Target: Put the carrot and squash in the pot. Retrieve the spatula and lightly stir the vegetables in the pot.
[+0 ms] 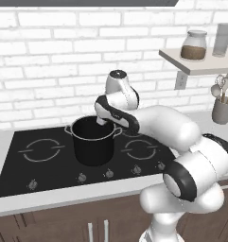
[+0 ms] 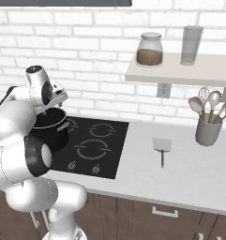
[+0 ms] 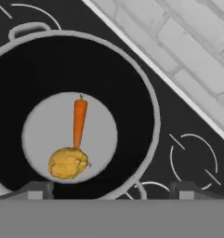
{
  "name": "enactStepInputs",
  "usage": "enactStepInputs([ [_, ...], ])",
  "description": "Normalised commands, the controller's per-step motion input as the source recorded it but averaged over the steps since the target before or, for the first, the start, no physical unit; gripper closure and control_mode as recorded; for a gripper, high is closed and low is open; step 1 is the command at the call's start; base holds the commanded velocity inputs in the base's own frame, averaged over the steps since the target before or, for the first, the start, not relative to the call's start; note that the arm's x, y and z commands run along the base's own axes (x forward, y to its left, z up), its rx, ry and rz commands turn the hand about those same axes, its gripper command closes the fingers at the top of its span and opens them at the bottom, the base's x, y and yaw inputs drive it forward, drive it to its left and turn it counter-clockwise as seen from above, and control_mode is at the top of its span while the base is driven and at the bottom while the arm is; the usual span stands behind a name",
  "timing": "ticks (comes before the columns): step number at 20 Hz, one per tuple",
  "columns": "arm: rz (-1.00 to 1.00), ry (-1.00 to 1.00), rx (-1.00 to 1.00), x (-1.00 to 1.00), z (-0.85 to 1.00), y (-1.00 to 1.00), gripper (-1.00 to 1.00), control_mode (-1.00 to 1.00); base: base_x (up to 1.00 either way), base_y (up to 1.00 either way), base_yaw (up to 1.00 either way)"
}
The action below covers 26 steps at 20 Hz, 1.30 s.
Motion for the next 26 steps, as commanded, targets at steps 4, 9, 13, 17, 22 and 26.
enactStepInputs([
  [4, -0.04, -0.14, 0.01, -0.74, 0.10, -1.00, -1.00, -1.00, 0.00, 0.00, 0.00],
  [9, -0.16, -0.09, 0.00, -0.74, 0.08, -1.00, -1.00, -1.00, 0.00, 0.00, 0.00],
  [13, -0.23, -0.01, 0.00, -0.61, 0.18, -1.00, -1.00, -1.00, 0.00, 0.00, 0.00],
  [17, -0.32, 0.01, 0.02, -0.28, 0.07, -1.00, -1.00, -1.00, 0.00, 0.00, 0.00],
  [22, -0.41, 0.15, 0.08, -0.04, 0.00, -1.00, -1.00, -1.00, 0.00, 0.00, 0.00],
  [26, -0.41, 0.17, 0.15, -0.01, 0.00, -1.00, -1.00, -1.00, 0.00, 0.00, 0.00],
])
